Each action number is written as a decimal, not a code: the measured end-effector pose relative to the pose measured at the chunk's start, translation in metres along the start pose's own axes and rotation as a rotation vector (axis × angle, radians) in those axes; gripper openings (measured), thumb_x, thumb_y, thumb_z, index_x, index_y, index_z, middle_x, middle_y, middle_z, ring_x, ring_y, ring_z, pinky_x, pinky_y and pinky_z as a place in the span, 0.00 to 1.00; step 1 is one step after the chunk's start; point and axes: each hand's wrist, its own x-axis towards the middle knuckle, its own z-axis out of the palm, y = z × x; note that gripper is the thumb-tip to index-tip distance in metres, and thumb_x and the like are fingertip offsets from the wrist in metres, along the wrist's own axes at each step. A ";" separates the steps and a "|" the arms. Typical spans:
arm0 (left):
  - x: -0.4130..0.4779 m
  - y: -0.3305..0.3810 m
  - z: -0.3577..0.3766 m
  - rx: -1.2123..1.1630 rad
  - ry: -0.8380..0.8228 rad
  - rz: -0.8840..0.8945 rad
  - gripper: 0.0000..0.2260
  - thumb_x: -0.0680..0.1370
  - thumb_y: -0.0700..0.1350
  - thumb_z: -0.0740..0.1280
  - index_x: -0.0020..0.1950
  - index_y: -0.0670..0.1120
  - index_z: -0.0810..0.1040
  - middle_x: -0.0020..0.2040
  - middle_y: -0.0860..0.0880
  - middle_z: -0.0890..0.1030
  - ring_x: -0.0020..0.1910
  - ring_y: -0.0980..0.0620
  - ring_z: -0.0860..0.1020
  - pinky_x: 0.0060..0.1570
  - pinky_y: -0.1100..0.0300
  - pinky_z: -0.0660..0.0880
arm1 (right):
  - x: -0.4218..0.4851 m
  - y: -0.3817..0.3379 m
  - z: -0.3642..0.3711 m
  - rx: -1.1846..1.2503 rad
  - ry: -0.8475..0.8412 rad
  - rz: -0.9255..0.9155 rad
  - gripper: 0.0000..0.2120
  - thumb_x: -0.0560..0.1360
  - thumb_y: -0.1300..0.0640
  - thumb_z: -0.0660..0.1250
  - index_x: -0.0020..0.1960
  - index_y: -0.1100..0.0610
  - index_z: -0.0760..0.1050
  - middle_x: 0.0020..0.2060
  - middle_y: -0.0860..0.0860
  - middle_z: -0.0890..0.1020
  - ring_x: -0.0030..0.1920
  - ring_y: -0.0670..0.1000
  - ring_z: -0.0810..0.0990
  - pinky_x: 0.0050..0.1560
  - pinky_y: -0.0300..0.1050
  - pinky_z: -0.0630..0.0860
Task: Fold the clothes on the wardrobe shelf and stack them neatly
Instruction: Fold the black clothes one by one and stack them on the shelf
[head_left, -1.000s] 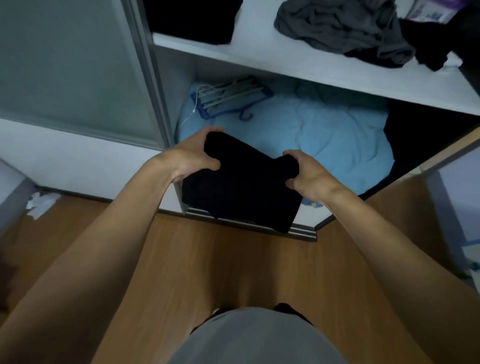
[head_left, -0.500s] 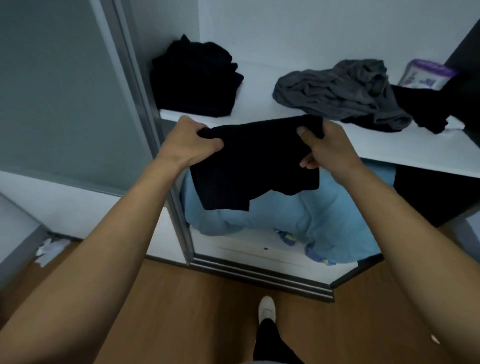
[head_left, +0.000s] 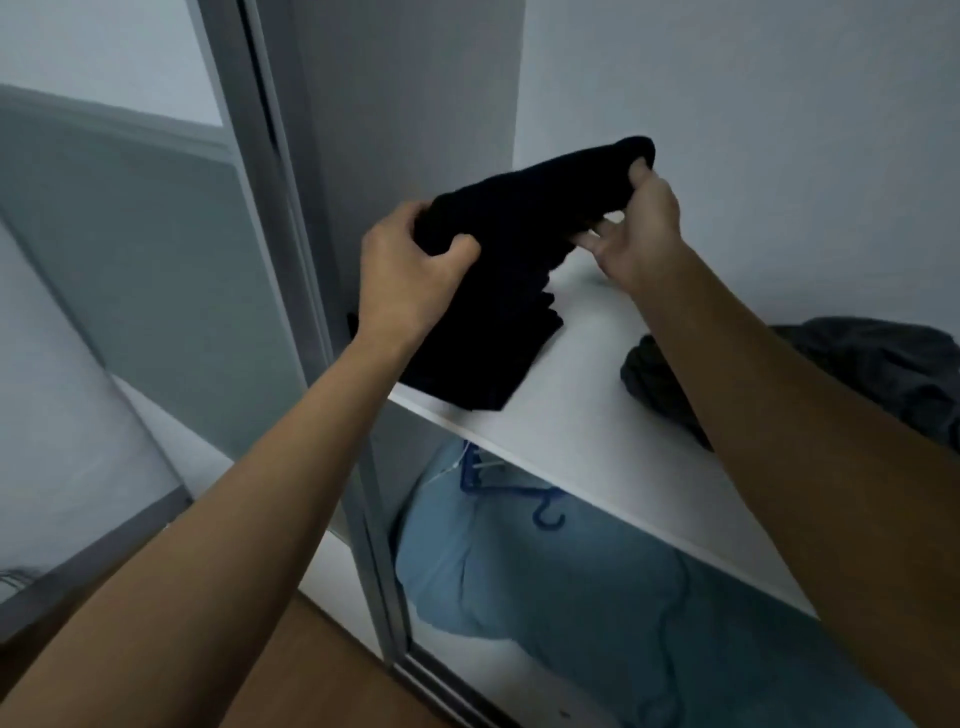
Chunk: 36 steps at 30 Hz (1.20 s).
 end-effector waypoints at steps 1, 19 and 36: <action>0.010 0.003 0.006 0.054 0.062 0.076 0.11 0.72 0.47 0.70 0.52 0.45 0.81 0.43 0.53 0.83 0.40 0.57 0.80 0.41 0.68 0.77 | 0.019 -0.004 0.014 0.100 -0.010 0.015 0.13 0.84 0.54 0.57 0.62 0.61 0.73 0.54 0.59 0.80 0.57 0.65 0.79 0.56 0.67 0.79; 0.087 -0.097 0.070 0.834 -0.527 -0.087 0.27 0.79 0.61 0.58 0.76 0.52 0.66 0.77 0.48 0.67 0.75 0.45 0.65 0.74 0.43 0.60 | 0.175 0.133 0.014 -1.536 -0.225 -0.103 0.28 0.76 0.40 0.61 0.74 0.44 0.66 0.78 0.54 0.59 0.78 0.64 0.50 0.75 0.68 0.49; 0.079 -0.147 0.079 0.852 -0.712 -0.295 0.25 0.81 0.61 0.51 0.79 0.60 0.55 0.82 0.50 0.51 0.81 0.45 0.46 0.78 0.44 0.41 | 0.155 0.154 -0.047 -1.429 -0.564 -0.080 0.26 0.84 0.44 0.54 0.80 0.49 0.58 0.79 0.52 0.58 0.80 0.55 0.53 0.78 0.51 0.51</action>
